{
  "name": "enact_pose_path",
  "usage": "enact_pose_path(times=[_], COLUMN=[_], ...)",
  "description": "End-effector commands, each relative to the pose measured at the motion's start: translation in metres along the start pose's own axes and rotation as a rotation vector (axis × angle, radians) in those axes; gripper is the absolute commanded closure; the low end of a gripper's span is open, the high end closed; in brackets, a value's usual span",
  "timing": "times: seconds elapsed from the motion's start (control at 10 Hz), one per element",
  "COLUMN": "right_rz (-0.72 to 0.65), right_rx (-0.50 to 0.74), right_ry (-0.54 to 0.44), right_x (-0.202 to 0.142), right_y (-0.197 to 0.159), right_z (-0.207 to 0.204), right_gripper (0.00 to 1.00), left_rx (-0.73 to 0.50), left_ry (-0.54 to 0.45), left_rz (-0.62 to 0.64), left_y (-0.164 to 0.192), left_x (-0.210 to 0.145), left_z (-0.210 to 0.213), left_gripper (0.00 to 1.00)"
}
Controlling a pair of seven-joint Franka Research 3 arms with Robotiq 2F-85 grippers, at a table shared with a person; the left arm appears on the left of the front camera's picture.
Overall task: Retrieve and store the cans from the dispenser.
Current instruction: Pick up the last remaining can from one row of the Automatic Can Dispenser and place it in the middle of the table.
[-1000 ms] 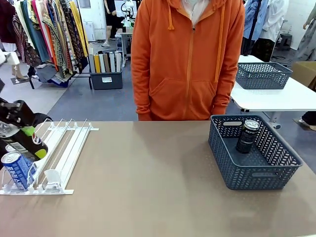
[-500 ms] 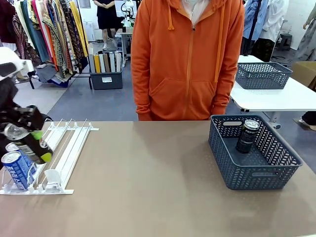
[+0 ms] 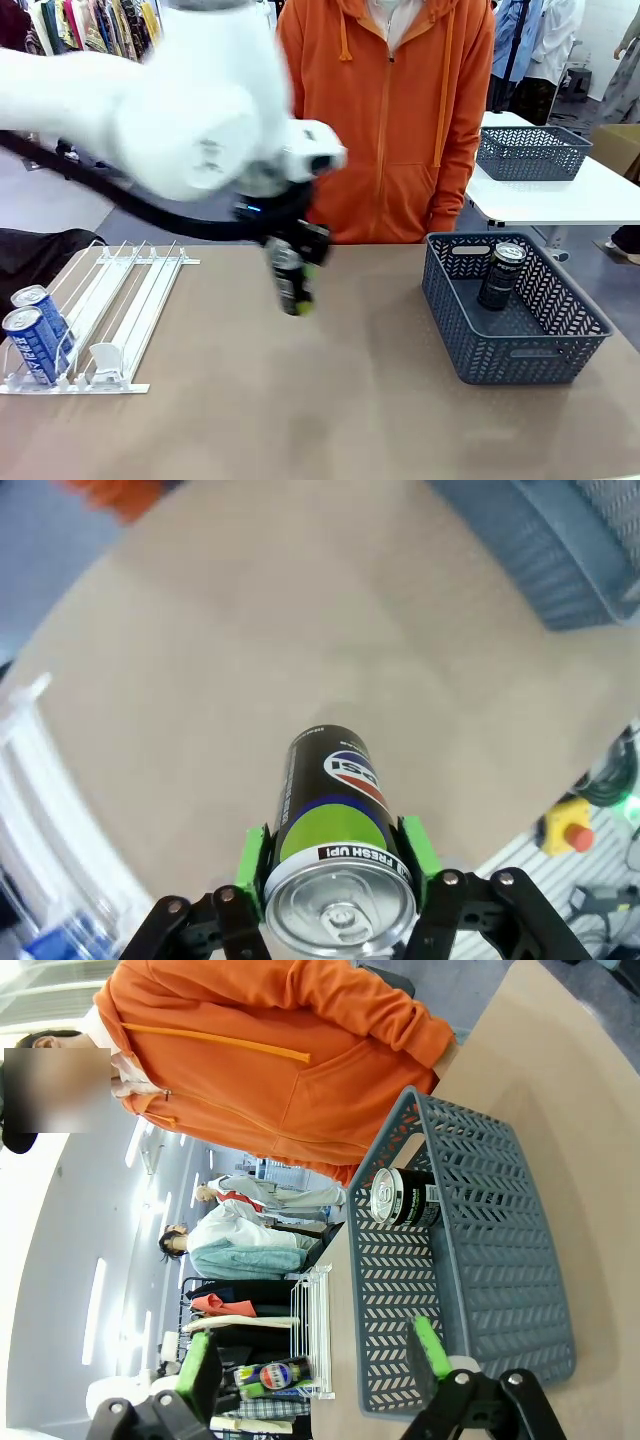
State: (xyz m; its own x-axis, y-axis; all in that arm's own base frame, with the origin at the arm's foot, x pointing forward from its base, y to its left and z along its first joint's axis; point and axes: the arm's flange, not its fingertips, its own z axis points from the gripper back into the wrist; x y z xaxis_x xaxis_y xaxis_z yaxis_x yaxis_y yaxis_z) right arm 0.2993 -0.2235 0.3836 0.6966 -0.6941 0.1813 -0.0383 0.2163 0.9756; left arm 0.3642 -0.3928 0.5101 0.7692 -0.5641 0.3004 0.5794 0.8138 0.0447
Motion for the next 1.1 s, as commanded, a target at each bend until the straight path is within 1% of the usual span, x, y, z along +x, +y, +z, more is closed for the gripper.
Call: enact_pose_path(times=[0.0,0.1,0.2,0.3,0.4,0.5,0.7,0.9,1.0], right_rz=[0.001,0.001,0.001,0.001,0.001,0.001,0.001,0.001,0.001], right_rx=[0.005,0.005,0.005,0.005,0.005,0.005,0.005,0.005,0.005], right_ry=[0.003,0.003,0.003,0.003,0.003,0.003,0.003,0.003,0.003], right_x=[0.001,0.001,0.001,0.001,0.001,0.001,0.001,0.001,0.001], right_y=[0.003,0.003,0.003,0.003,0.003,0.003,0.003,0.003,0.003], right_z=[0.002,0.002,0.002,0.002,0.002,0.002,0.002,0.002,0.002], right_gripper=[0.00,0.00,0.00,0.00,0.00,0.00,0.00,0.00,0.00], left_rx=[0.062,0.103,0.109,0.103,0.121,0.112,0.045,0.040,0.040], left_ry=[0.038,0.030,0.059,0.086,0.094,0.091,0.098,0.106,0.110], left_rz=[-0.127,-0.143,-0.148,-0.161,-0.161,-0.154,-0.136,-0.119,-0.115], left_y=[-0.023,-0.034,-0.044,-0.045,-0.045,-0.042,-0.037,-0.034,-0.032], left_x=[0.038,0.039,0.032,0.030,0.029,0.029,0.028,0.026,0.027], left_z=[-0.039,-0.064,-0.083,-0.091,-0.095,-0.097,-0.100,-0.100,-0.100], left_gripper=[1.00,1.00,1.00,1.00,1.00,1.00,1.00,1.00,0.97])
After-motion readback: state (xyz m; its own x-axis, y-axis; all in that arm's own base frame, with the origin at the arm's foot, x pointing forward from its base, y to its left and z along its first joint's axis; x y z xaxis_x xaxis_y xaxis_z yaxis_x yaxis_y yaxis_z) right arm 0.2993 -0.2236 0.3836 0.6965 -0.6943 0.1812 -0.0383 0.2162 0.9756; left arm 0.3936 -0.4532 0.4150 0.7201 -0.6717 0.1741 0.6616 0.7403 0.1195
